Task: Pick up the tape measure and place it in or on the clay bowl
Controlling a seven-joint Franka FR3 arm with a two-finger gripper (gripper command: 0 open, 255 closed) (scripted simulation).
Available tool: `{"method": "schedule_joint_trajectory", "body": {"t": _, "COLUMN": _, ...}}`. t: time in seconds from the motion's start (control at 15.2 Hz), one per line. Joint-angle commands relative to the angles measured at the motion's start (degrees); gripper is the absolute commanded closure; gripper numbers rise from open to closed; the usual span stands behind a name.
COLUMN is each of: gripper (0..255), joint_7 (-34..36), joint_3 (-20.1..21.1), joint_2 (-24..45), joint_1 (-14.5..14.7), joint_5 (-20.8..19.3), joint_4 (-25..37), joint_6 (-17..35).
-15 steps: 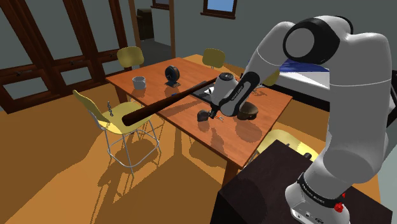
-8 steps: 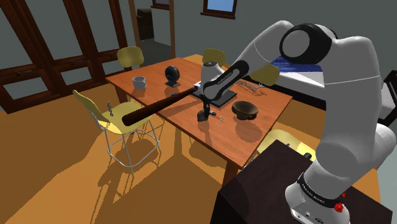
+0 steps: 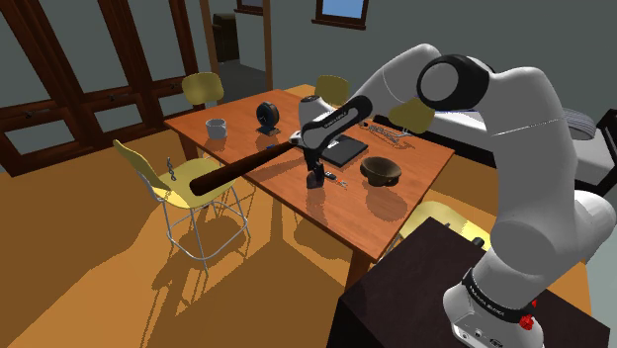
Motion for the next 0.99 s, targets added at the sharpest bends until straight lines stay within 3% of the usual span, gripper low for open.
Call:
{"method": "schedule_joint_trajectory", "body": {"t": 0.0, "gripper": 0, "joint_7": 0.1, "joint_3": -0.4, "joint_2": 1.3, "joint_1": 0.1, "joint_5": -0.5, "joint_4": 0.0, "joint_6": 1.2}}
{"method": "schedule_joint_trajectory", "body": {"t": 0.53, "gripper": 0, "joint_7": 0.1, "joint_3": -0.4, "joint_2": 1.3, "joint_1": 0.1, "joint_5": -0.5, "joint_4": 0.0, "joint_6": 1.2}}
{"method": "schedule_joint_trajectory", "body": {"t": 0.59, "gripper": 255, "joint_7": 0.1, "joint_3": -0.4, "joint_2": 1.3, "joint_1": 0.1, "joint_5": -0.5, "joint_4": 0.0, "joint_6": 1.2}}
{"method": "schedule_joint_trajectory", "body": {"t": 0.92, "gripper": 255, "joint_7": 0.1, "joint_3": -0.4, "joint_2": 1.3, "joint_1": 0.1, "joint_5": -0.5, "joint_4": 0.0, "joint_6": 1.2}}
